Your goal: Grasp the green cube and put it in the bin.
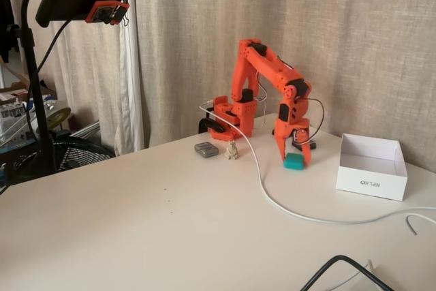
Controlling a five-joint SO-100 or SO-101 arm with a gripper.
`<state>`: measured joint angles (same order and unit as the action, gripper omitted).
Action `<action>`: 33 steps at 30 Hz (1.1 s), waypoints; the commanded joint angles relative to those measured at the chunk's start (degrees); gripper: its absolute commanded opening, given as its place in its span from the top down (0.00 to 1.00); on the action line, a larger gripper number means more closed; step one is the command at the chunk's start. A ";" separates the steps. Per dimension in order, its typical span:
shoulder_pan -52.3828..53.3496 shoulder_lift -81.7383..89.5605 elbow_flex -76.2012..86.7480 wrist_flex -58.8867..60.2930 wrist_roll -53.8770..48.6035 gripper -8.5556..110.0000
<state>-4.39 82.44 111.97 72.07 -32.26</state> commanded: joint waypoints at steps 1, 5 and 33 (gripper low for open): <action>0.70 -0.44 0.09 0.18 -0.35 0.84; 1.05 -0.44 0.00 -0.18 -0.35 0.86; -0.09 13.18 -5.71 -7.38 -0.26 1.00</action>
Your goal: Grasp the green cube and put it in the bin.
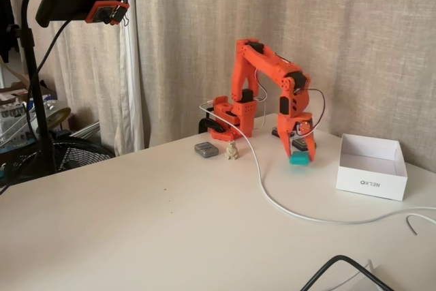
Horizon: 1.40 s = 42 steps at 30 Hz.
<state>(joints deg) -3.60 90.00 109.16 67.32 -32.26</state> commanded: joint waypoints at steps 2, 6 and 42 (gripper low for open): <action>-1.67 8.00 -3.60 -3.43 -0.35 1.00; -4.39 10.90 -6.15 -3.87 -0.35 1.00; -11.87 -13.89 -32.52 -16.70 -2.11 0.64</action>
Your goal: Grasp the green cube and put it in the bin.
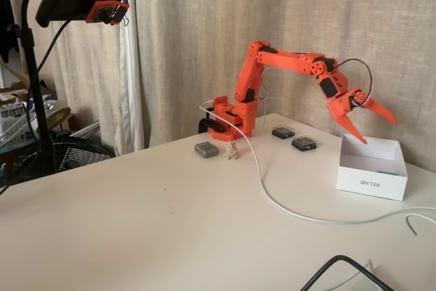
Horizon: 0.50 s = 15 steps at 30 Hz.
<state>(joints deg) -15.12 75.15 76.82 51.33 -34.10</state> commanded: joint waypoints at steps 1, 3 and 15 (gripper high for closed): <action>-0.35 1.32 0.00 -0.62 -0.26 0.64; -0.18 3.08 1.41 -0.53 -0.26 0.64; 3.08 37.71 27.95 -3.52 1.05 0.65</action>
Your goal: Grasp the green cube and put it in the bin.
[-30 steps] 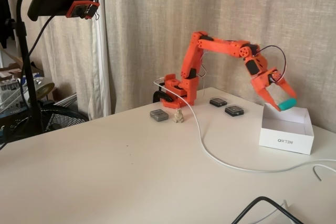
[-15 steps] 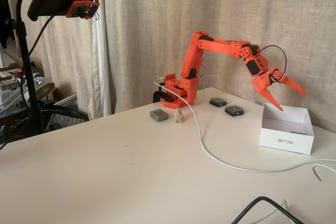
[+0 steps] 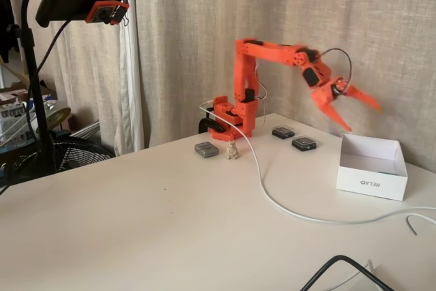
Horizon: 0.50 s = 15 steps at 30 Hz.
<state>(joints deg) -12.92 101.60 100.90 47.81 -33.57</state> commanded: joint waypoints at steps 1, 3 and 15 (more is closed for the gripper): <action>1.49 15.12 6.33 0.35 0.53 0.65; 2.90 22.94 11.51 2.29 0.53 0.66; 3.87 60.73 39.29 17.58 1.85 0.71</action>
<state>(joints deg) -9.40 154.34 134.82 64.78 -32.17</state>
